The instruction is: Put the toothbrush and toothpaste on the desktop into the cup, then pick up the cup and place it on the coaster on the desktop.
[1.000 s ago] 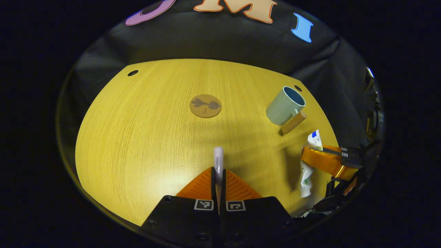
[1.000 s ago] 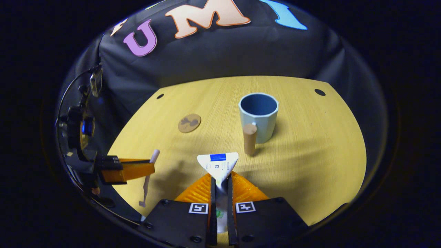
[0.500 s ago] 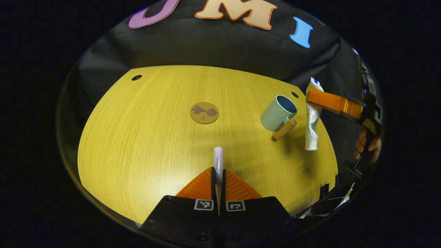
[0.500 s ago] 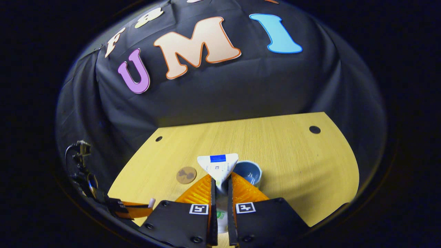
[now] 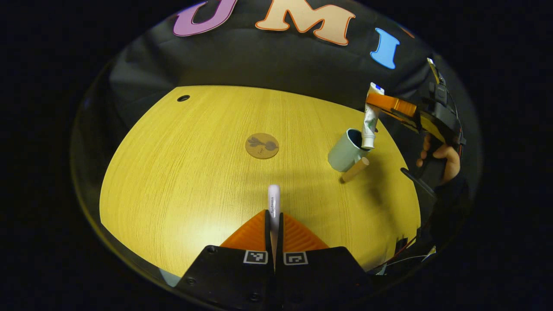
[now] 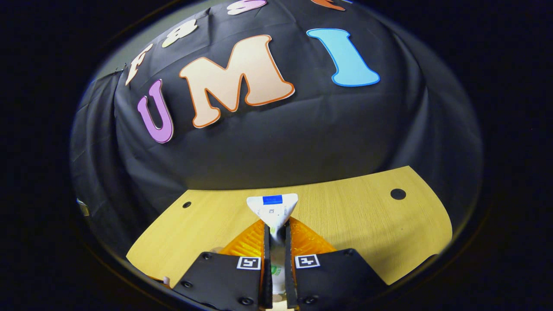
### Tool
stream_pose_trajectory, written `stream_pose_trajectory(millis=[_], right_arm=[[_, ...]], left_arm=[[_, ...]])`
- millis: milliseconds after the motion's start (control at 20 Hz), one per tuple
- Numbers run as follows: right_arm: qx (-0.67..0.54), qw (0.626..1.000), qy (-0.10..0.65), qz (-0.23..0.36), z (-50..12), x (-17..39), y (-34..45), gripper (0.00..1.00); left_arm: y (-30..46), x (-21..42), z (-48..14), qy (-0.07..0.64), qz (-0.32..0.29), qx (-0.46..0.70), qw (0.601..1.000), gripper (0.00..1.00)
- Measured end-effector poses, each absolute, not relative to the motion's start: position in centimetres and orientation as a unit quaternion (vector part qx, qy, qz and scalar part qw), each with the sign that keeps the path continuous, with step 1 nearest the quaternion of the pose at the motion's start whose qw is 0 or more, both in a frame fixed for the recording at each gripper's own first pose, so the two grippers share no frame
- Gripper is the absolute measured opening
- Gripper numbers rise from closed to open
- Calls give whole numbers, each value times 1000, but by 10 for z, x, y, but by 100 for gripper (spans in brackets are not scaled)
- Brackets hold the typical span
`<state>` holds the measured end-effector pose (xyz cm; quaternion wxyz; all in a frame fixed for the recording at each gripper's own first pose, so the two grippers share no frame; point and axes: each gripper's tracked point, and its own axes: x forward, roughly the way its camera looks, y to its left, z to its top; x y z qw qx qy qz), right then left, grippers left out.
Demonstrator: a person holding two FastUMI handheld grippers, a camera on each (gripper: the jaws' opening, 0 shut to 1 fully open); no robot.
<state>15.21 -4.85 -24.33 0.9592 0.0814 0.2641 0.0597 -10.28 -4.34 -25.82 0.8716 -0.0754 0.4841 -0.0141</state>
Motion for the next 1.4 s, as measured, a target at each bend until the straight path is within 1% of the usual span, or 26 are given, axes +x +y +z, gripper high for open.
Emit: stream_pose_trajectory(millis=[200, 350, 400, 550, 650, 800, 850, 950, 1000, 1050, 1150, 1200, 1350, 1400], right_arm=[[64, 961, 261, 58, -262, 163, -50, 14], [44, 955, 287, 56, -286, 160, -52, 14], [42, 953, 296, 57, -292, 159, -52, 17], [39, 950, 304, 57, -303, 154, -54, 17], [44, 948, 309, 55, -305, 150, -54, 19], [49, 940, 333, 63, -314, 132, -54, 33], [54, 936, 339, 70, -311, 121, -51, 35], [57, 938, 332, 78, -303, 110, -51, 62], [57, 940, 326, 76, -299, 105, -56, 85], [61, 942, 322, 76, -291, 96, -60, 98], [70, 943, 317, 74, -280, 81, -71, 99], [72, 944, 315, 70, -275, 74, -79, 96], [80, 945, 312, 52, -262, 52, -106, 95], [83, 945, 312, 43, -259, 45, -116, 99]], left_arm=[[-44, -101, -251, 476, -6, -79, 876, 0], [-45, -97, -241, 466, -3, -81, 881, 0], [-45, -94, -240, 463, -3, -80, 883, 0], [-46, -88, -235, 456, -5, -79, 887, 0], [-49, -80, -231, 447, -10, -76, 891, 0], [-57, -64, -221, 435, -27, -70, 897, 0], [-62, -59, -218, 429, -33, -69, 900, 0], [-72, -52, -215, 423, -46, -68, 903, 0], [-76, -45, -213, 419, -53, -68, 904, 0], [-80, -39, -212, 416, -58, -69, 905, 0], [-92, -25, -208, 406, -71, -74, 908, 0], [-98, -15, -206, 400, -79, -80, 910, 0], [-119, 16, -197, 372, -99, -94, 918, 0], [-126, 27, -194, 361, -106, -99, 921, 0]])
